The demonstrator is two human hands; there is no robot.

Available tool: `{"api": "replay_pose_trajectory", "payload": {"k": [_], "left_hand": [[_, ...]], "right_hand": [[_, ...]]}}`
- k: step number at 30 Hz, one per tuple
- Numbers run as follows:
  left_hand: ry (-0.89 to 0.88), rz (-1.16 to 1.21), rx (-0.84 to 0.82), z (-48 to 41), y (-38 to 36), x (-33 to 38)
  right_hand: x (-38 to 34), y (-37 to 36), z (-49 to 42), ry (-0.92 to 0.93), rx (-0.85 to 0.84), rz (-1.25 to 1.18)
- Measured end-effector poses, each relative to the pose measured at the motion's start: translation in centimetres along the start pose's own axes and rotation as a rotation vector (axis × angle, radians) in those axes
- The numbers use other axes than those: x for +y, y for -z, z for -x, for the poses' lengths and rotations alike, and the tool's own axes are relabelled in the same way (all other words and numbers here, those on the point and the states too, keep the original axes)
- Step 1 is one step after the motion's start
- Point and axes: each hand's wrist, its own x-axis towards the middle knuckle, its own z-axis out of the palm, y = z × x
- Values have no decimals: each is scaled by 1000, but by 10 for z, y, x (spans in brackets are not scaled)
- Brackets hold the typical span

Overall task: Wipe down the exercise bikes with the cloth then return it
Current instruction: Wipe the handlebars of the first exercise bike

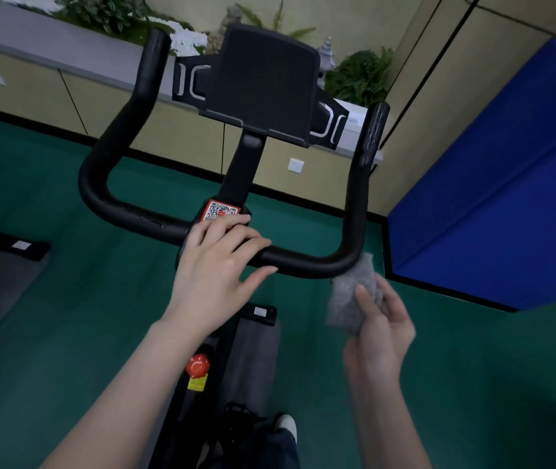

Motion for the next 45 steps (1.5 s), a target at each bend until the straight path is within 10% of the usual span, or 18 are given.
{"api": "replay_pose_trajectory", "payload": {"k": [5, 32, 45], "left_hand": [[-2, -2, 11, 0, -2, -1], [-11, -15, 56, 3, -8, -4], [-10, 6, 60, 2, -4, -1]], "right_hand": [[3, -15, -4, 296, -3, 241], [-14, -15, -19, 711, -199, 697], [-53, -48, -39, 962, -710, 1357]]}}
